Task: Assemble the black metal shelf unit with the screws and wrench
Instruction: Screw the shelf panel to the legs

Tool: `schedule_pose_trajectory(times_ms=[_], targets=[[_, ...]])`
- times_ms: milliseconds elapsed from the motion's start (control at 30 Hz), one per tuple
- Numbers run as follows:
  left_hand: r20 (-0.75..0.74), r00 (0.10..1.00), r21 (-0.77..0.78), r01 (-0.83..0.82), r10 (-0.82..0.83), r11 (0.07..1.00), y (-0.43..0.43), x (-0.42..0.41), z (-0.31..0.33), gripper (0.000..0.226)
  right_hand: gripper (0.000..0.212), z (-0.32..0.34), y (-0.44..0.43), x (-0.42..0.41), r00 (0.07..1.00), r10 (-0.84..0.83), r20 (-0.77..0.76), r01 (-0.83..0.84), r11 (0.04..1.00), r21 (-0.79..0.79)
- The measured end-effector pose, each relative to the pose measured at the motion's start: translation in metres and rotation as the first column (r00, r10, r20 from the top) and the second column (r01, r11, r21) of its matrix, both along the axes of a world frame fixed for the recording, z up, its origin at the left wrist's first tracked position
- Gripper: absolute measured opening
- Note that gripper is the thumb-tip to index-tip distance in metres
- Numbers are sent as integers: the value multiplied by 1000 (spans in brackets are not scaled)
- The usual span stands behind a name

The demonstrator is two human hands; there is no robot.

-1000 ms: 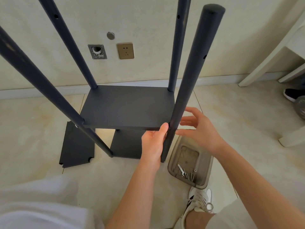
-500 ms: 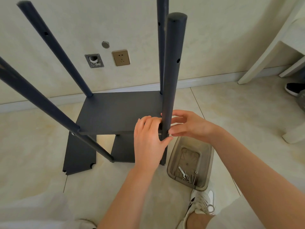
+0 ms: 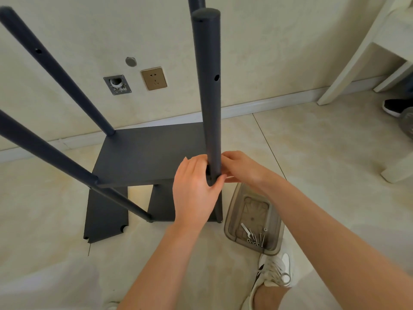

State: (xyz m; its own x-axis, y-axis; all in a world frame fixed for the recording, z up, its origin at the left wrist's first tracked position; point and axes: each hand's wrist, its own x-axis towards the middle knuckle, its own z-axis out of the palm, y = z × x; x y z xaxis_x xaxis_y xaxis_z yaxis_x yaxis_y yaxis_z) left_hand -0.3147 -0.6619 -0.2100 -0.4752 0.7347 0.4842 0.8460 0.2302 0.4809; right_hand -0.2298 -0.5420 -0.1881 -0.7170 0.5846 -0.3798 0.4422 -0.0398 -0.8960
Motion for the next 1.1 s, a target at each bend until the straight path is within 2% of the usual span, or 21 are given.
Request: schedule_pose_trajectory(times_ms=[100,233,400,533,600,700,833,900,967,1033,1100], targets=[[-50,999,29,-5,6,1000,1,1,-4,34,40,2,2,-1,999,22,26,-23,999,30],[-148,988,-6,37,-38,999,-3,-9,-14,38,40,1,6,7,998,59,25,-58,997,-47],[-206,978,-84,-30,12,996,-6,-14,-20,64,37,0,8,11,998,67,-7,-67,995,-80],[-288,957,-125,-51,13,991,-8,-15,-25,66,35,-6,11,12,998,63,-29,-66,993,-99],[-303,953,-112,-53,17,992,-8,-16,-26,64,35,-15,15,16,997,30,-71,-42,983,-177],[-310,950,-76,-65,38,995,-8,-13,-29,57,33,-44,21,29,988,-91,-126,33,913,-406],[-318,946,-35,-72,57,997,-7,-9,-29,53,25,-109,20,57,975,-213,60,215,846,-488],[-323,945,-28,-62,50,998,-7,-9,-29,50,19,-145,11,70,936,-280,215,350,814,-463],[-327,944,-27,-56,45,998,-8,-9,-29,50,10,-173,0,77,891,-262,370,405,827,-390],[-337,941,-26,-54,42,998,-8,-10,-28,49,6,-193,-7,76,872,-143,468,298,914,-275],[-345,938,-31,-52,38,998,-8,-10,-28,48,15,-203,-9,72,831,0,556,90,987,-134]])
